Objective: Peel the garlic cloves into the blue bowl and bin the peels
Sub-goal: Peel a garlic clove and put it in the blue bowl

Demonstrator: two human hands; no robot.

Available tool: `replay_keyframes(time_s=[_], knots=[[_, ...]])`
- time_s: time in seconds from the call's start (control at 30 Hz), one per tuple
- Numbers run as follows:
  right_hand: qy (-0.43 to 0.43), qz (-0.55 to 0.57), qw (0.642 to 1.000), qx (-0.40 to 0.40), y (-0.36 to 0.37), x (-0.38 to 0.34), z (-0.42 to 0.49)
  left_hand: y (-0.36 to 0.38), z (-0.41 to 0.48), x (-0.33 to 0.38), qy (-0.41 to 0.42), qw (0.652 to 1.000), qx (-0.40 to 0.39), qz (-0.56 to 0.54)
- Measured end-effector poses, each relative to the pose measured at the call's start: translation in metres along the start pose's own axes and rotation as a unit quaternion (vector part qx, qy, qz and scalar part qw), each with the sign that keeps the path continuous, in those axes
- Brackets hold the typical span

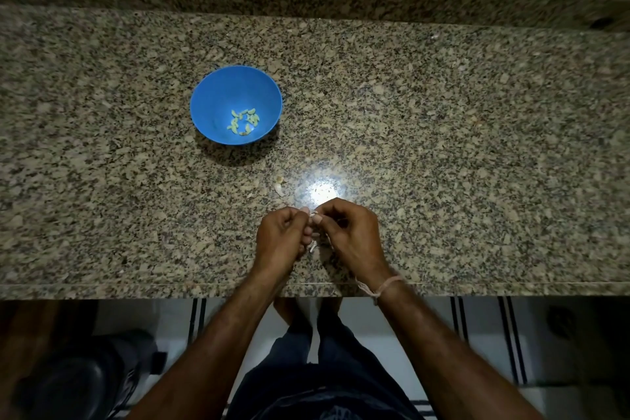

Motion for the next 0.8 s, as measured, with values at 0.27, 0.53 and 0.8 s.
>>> replay_keyframes(time_s=[0.27, 0.53, 0.8], knots=[[0.099, 0.051, 0.993, -0.043, 0.006, 0.014, 0.0, 0.009, -0.017, 0.034, 0.188, 0.965, -0.004, 0.181], [0.251, 0.205, 0.945, -0.052, 0.018, 0.033, -0.011, 0.006, -0.026, 0.052, 0.269, 0.938, 0.032, 0.214], [0.233, 0.207, 0.949, -0.041, 0.017, 0.036, -0.011, -0.003, -0.023, 0.048, 0.22, 0.958, 0.063, 0.175]])
Point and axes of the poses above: each hand's wrist, its own z-axis towards the middle knuckle, its own y-axis out of the palm, x = y × z, the point moved 10 cm from there along z, towards the middle knuckle, and after that the axes turned 1 degree about x, right-handed, at the moved point
